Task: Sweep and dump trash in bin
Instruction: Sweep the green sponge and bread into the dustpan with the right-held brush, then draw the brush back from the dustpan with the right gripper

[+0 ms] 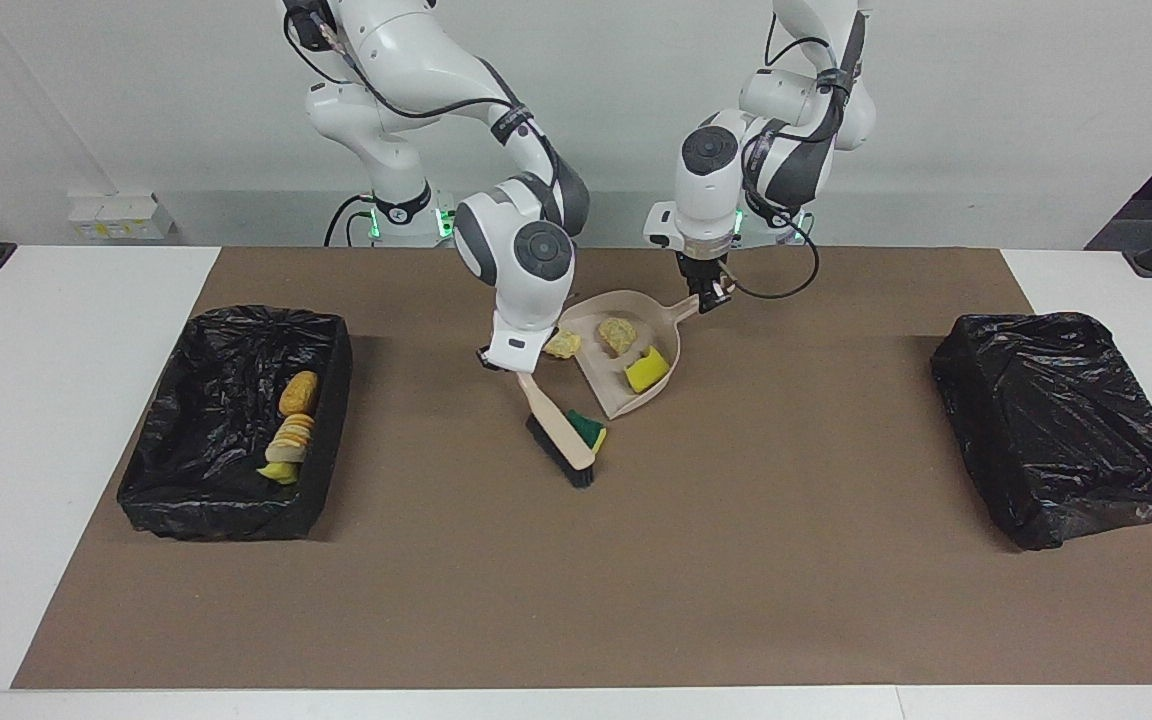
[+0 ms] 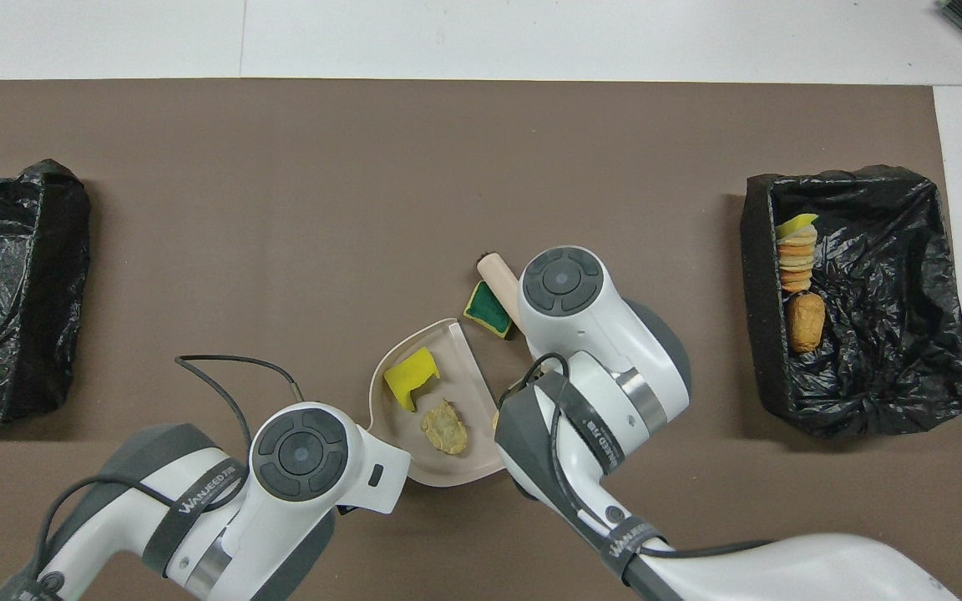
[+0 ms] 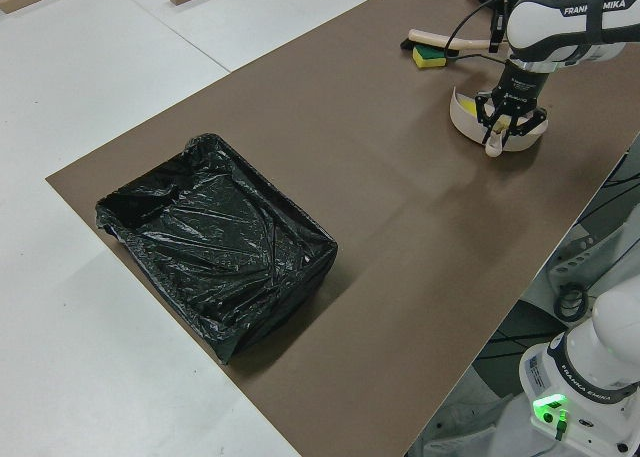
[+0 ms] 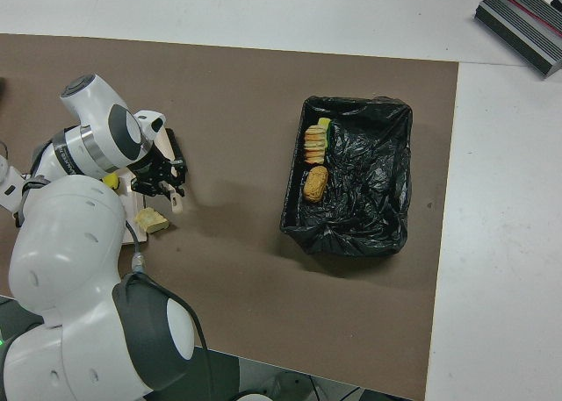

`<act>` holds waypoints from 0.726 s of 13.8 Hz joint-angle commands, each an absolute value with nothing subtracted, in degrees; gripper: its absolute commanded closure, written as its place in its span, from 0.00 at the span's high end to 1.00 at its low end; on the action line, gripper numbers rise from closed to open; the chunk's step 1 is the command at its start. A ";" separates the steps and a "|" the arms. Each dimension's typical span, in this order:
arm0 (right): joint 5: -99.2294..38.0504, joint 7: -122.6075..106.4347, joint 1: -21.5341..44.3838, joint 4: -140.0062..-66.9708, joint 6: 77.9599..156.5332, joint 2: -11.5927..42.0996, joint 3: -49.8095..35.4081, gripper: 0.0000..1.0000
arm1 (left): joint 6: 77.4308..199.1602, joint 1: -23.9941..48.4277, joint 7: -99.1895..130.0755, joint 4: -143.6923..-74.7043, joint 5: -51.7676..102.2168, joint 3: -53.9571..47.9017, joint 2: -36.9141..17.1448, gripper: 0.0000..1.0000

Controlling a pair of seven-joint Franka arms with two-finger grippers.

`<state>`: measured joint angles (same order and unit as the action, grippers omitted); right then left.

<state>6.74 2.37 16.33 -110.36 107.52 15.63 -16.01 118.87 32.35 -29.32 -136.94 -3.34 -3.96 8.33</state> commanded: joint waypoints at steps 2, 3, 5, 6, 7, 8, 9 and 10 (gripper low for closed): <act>-0.86 -0.18 20.38 -120.31 107.84 8.36 -16.17 0.00 | 121.63 29.97 -28.30 -138.08 -4.04 -3.69 8.35 0.00; -2.79 1.04 22.04 -120.50 107.58 7.74 -16.17 0.00 | 122.34 30.06 -28.91 -138.16 -4.04 -3.78 8.18 0.00; -6.92 5.69 24.95 -119.63 108.19 7.73 -16.26 0.00 | 123.74 30.15 -30.93 -138.08 -4.04 -3.78 8.00 0.00; -8.51 7.10 26.18 -118.84 108.11 7.82 -16.26 0.00 | 124.36 30.32 -32.07 -138.08 -4.04 -3.78 8.00 0.00; -8.79 8.25 26.71 -118.05 107.50 7.74 -16.26 0.00 | 124.80 30.32 -33.65 -138.08 -4.04 -3.78 7.91 0.00; -8.79 8.78 26.63 -117.69 105.75 7.04 -16.26 0.00 | 125.50 30.32 -35.75 -138.08 -4.04 -3.78 7.65 0.00; -8.79 8.44 25.50 -117.25 102.60 5.20 -16.00 0.00 | 126.03 30.15 -37.69 -138.08 -3.96 -3.78 7.47 0.00; -8.88 8.44 23.49 -116.99 99.18 2.92 -15.91 0.00 | 126.12 30.15 -38.23 -137.99 -3.87 -3.78 7.38 0.00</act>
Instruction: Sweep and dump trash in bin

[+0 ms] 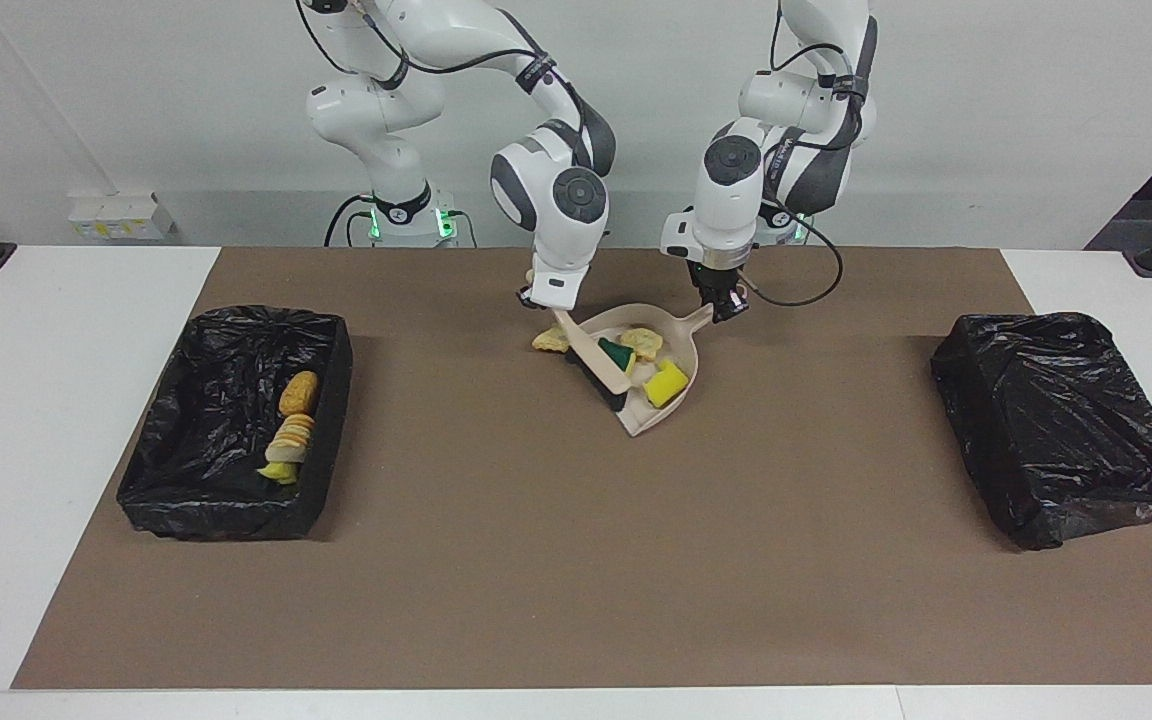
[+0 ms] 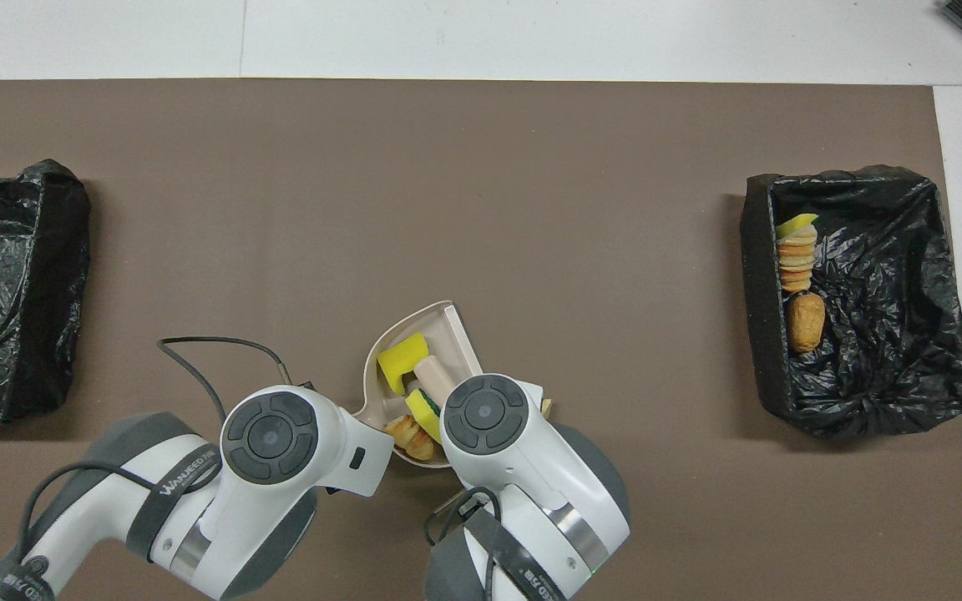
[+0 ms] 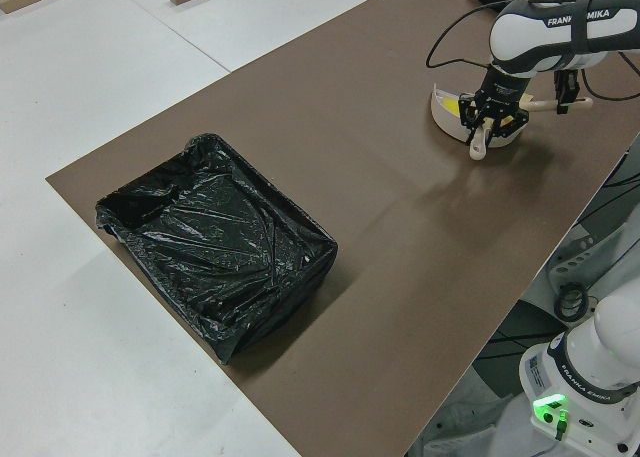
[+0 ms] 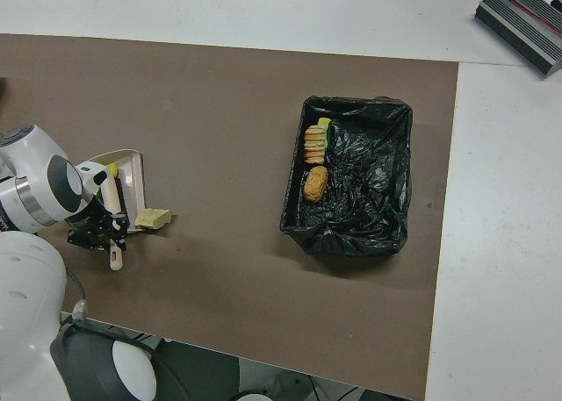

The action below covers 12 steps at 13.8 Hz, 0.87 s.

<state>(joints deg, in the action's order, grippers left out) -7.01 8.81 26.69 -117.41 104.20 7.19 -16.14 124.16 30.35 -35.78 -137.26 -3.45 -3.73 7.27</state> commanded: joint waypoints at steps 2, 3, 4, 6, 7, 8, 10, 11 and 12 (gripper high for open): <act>-8.88 8.17 19.27 -117.07 93.02 -0.95 -15.65 0.00 | 124.99 30.58 -38.32 -137.55 -3.87 -3.78 7.29 0.00; -8.79 8.61 17.16 -117.24 91.16 -1.40 -15.64 0.00 | 124.46 30.76 -38.84 -137.46 -3.95 -3.69 7.38 0.00; -8.18 8.53 15.49 -118.29 91.58 -1.58 -15.47 0.00 | 124.02 30.94 -41.37 -137.46 -3.87 -3.78 7.47 0.00; -7.82 7.30 10.48 -123.90 97.61 -3.50 -15.56 0.00 | 122.88 32.33 -41.75 -137.46 -3.87 -3.78 7.82 0.00; -8.00 7.56 9.94 -127.23 101.65 -4.56 -15.64 0.00 | 122.35 33.39 -40.53 -137.72 -3.87 -3.78 8.17 0.00; -8.78 8.86 10.63 -128.74 102.91 -4.57 -15.73 0.00 | 122.08 33.66 -37.21 -137.99 -3.87 -3.87 8.43 0.00; -10.36 14.73 15.52 -129.46 103.45 -3.87 -15.91 0.00 | 121.03 35.94 -32.45 -138.16 -3.87 -3.87 9.14 0.00; -14.37 16.94 18.08 -129.46 104.32 -3.87 -15.82 0.00 | 121.03 35.95 -31.91 -138.16 -3.87 -3.87 9.14 0.00; -17.81 18.27 20.02 -129.38 105.46 -3.87 -15.82 0.00 | 121.20 35.86 -31.73 -138.16 -3.87 -3.87 9.14 0.00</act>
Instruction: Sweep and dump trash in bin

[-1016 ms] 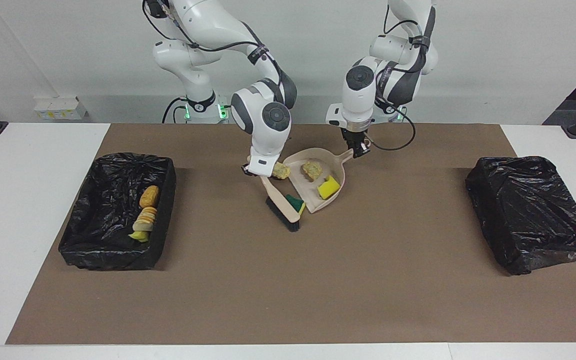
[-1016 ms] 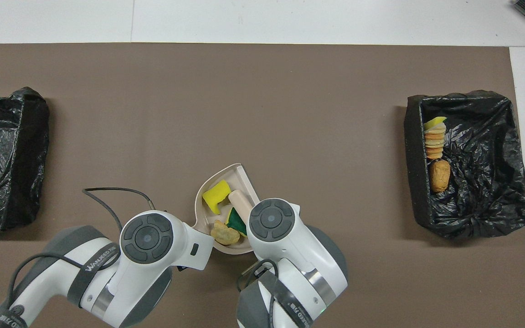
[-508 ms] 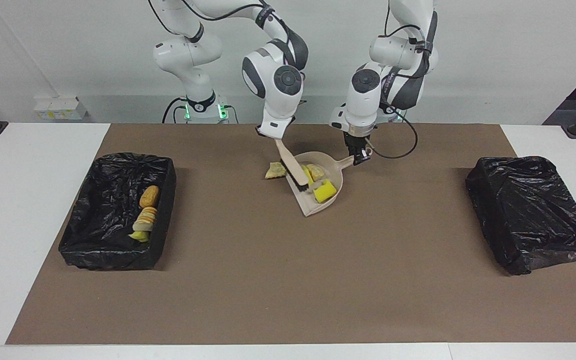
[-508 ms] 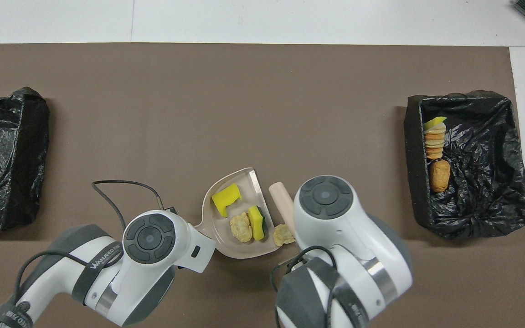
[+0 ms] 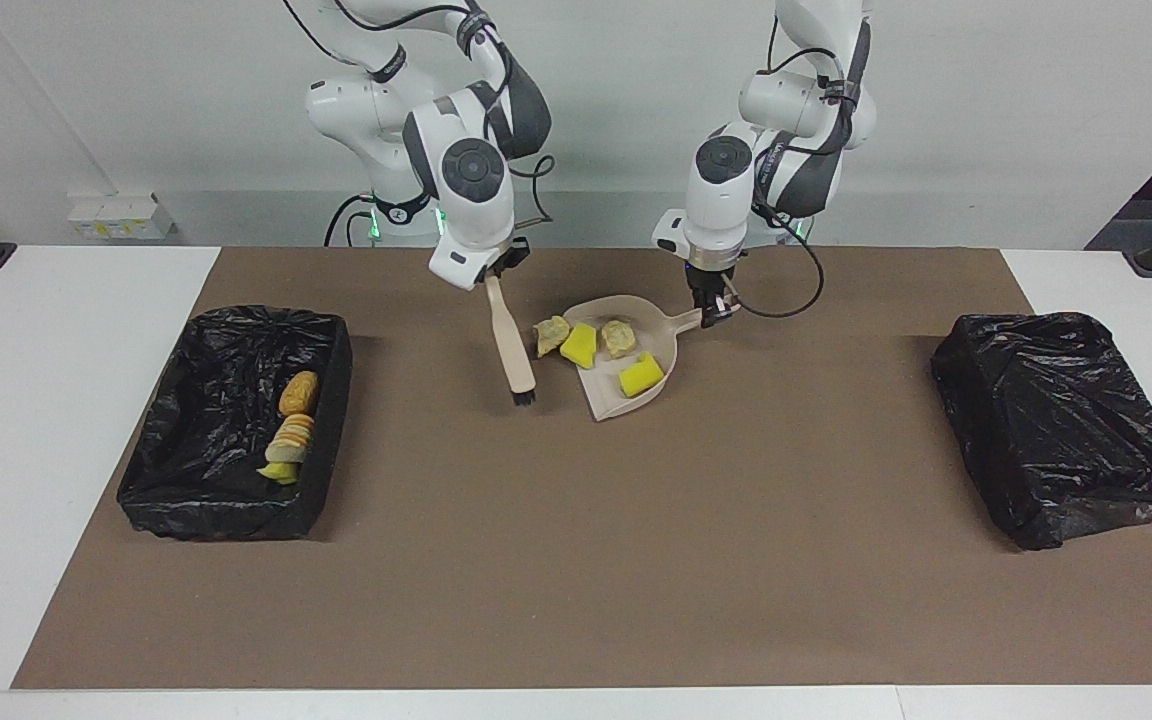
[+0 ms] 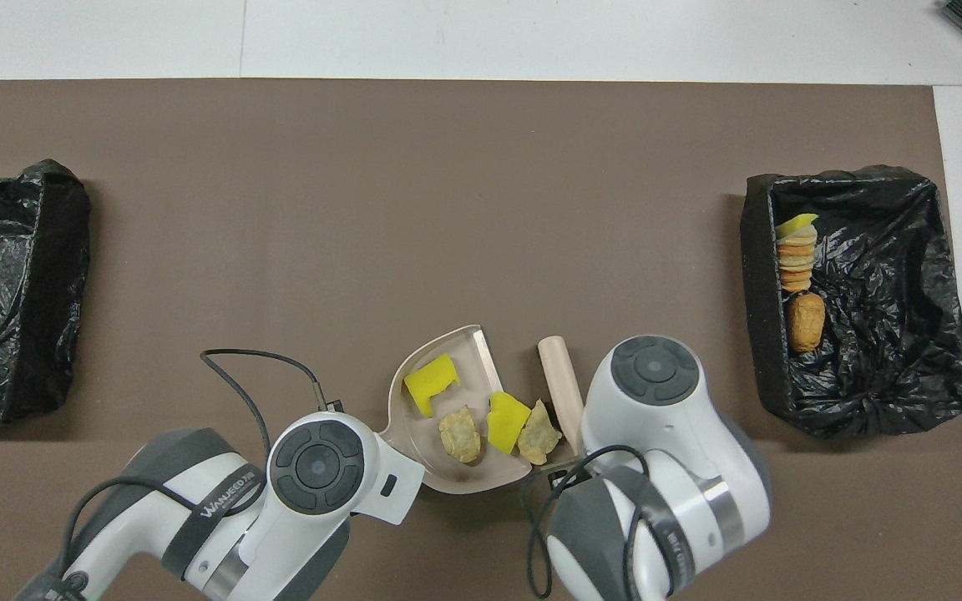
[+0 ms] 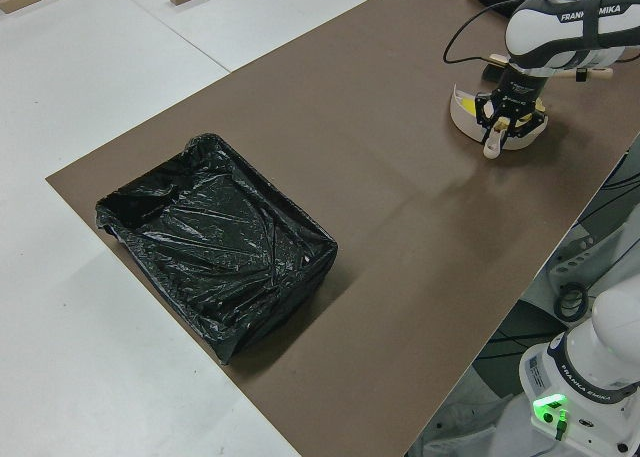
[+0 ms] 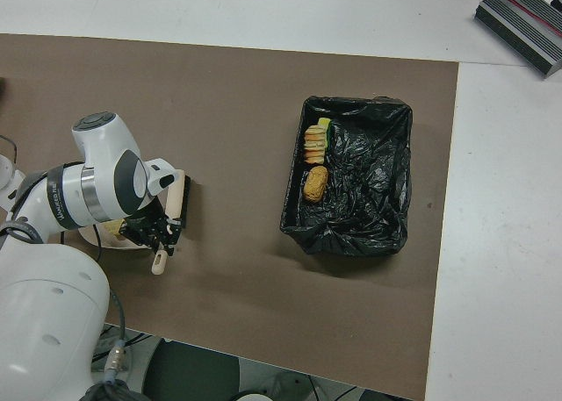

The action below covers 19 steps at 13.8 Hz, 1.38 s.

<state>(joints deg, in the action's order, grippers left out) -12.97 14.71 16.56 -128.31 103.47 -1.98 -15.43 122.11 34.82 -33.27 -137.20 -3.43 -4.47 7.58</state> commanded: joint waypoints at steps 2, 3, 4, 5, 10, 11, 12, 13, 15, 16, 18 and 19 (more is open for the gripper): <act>-22.13 22.21 23.71 -128.24 106.96 -3.78 -15.82 0.00 | 121.55 35.60 -31.81 -138.25 -3.78 -3.78 9.05 0.00; -22.41 23.80 24.69 -126.58 106.61 -3.17 -15.82 0.00 | 121.55 35.25 -32.51 -138.25 -3.78 -3.78 9.05 0.00; -22.41 24.51 24.70 -125.00 105.92 -2.64 -15.82 0.00 | 121.81 34.98 -32.87 -138.34 -3.78 -3.69 8.97 0.00; -22.41 24.35 23.83 -123.94 105.21 -2.64 -15.73 0.00 | 122.34 34.28 -33.39 -138.34 -3.78 -3.60 8.70 0.00; -21.18 24.26 17.59 -118.39 98.88 -3.07 -15.47 0.00 | 131.20 25.59 -45.76 -137.73 -3.08 -3.69 5.72 0.00; -20.92 23.91 16.97 -118.56 99.05 -3.16 -15.47 0.00 | 132.70 23.23 -50.58 -137.46 -0.73 -3.69 5.02 0.00; -20.83 23.82 16.96 -118.83 99.40 -3.34 -15.47 0.00 | 133.41 21.29 -55.76 -136.16 1.91 -3.60 3.97 0.00; -20.57 23.82 17.22 -119.09 99.67 -3.43 -15.56 0.00 | 132.98 18.75 -60.25 -133.18 3.33 -3.52 1.69 0.00; -20.57 24.17 17.93 -119.70 100.37 -4.21 -15.64 0.00 | 130.27 14.17 -65.81 -127.47 4.22 -3.60 -1.31 0.00; -20.57 24.34 18.02 -120.75 100.89 -5.00 -15.82 0.00 | 126.43 13.19 -68.27 -123.87 4.22 -3.43 -2.19 0.00; -20.57 27.83 22.20 -122.25 103.52 -4.75 -16.08 0.00 | 118.43 8.29 -73.46 -115.79 4.22 -3.34 -5.00 0.00; -20.57 32.12 26.15 -123.56 108.41 -3.44 -16.08 0.00 | 114.91 6.78 -74.96 -111.75 4.22 -3.25 -6.49 0.00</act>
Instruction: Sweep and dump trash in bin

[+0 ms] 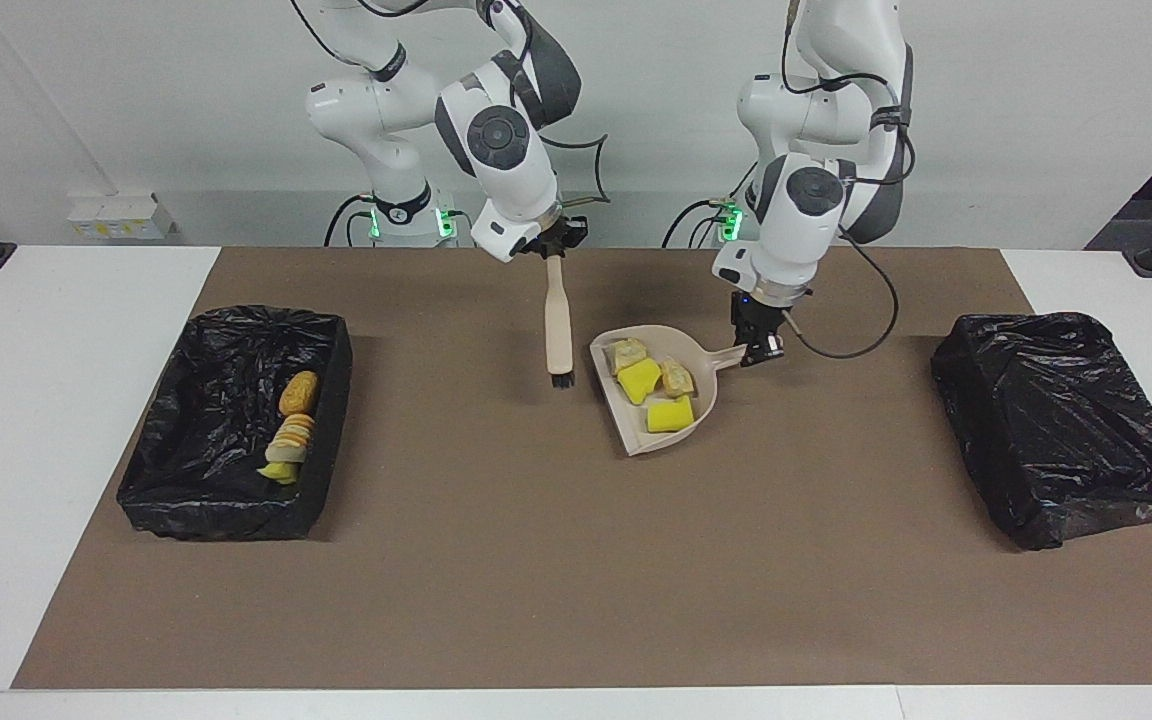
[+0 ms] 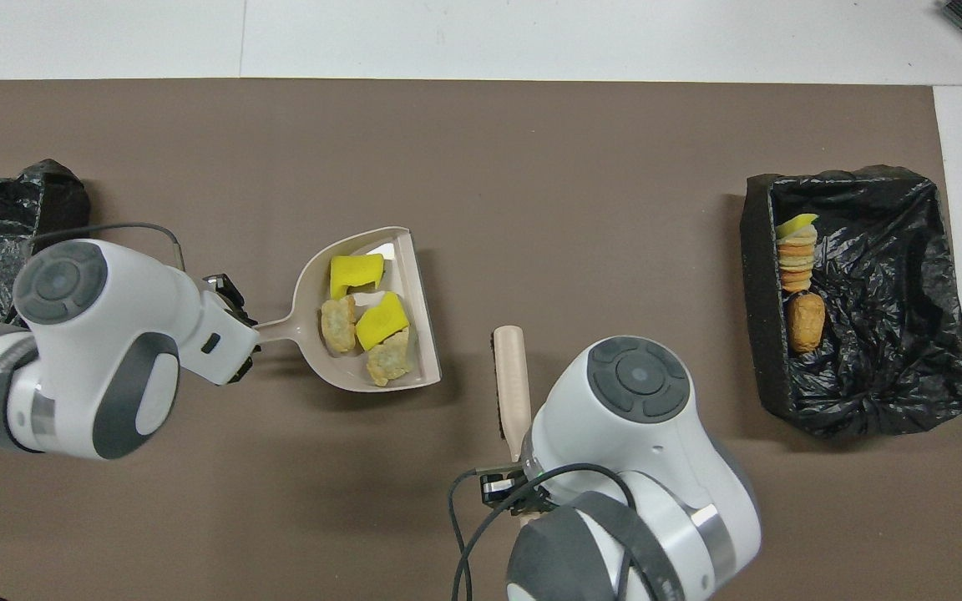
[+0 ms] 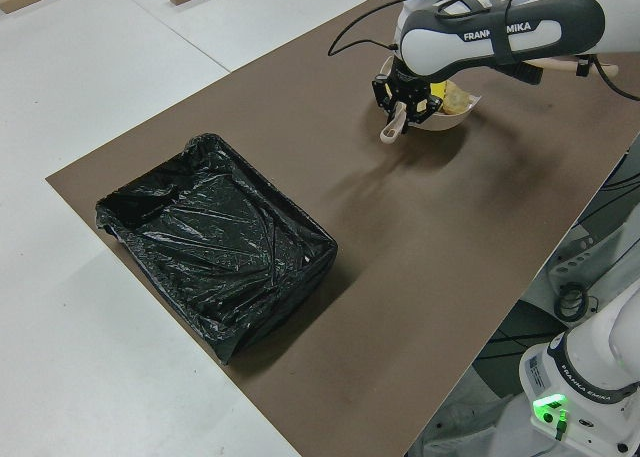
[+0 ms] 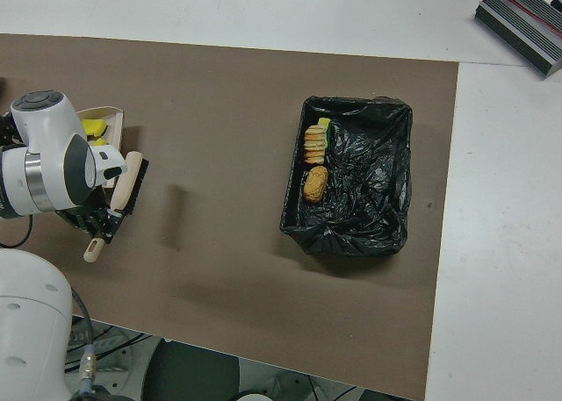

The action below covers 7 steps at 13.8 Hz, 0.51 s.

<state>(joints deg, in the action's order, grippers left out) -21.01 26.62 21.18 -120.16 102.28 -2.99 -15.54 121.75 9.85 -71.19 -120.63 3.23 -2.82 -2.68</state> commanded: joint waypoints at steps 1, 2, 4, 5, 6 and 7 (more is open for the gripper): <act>-20.57 36.26 30.28 -123.84 112.63 -1.34 -16.08 0.00 | 111.48 4.24 -77.67 -107.27 4.13 -3.16 -8.51 0.00; -20.48 39.95 33.89 -123.32 115.55 1.38 -16.00 0.00 | 108.66 1.61 -80.74 -103.40 4.13 -3.25 -10.18 0.00; -20.30 45.24 40.14 -123.13 123.88 5.96 -16.00 0.00 | 104.35 -3.40 -86.11 -97.15 3.52 -3.16 -11.94 0.00; -20.30 46.48 41.99 -123.13 125.93 7.28 -16.00 0.00 | 102.93 -5.86 -88.05 -94.60 3.43 -3.16 -12.91 0.00; -20.13 46.76 42.45 -123.13 125.34 7.29 -16.00 0.00 | 101.70 -7.89 -89.89 -92.22 3.43 -3.16 -13.96 0.00; -19.87 47.19 42.71 -123.22 124.90 7.03 -16.00 0.00 | 100.65 -10.09 -92.35 -89.85 3.43 -3.16 -15.19 0.00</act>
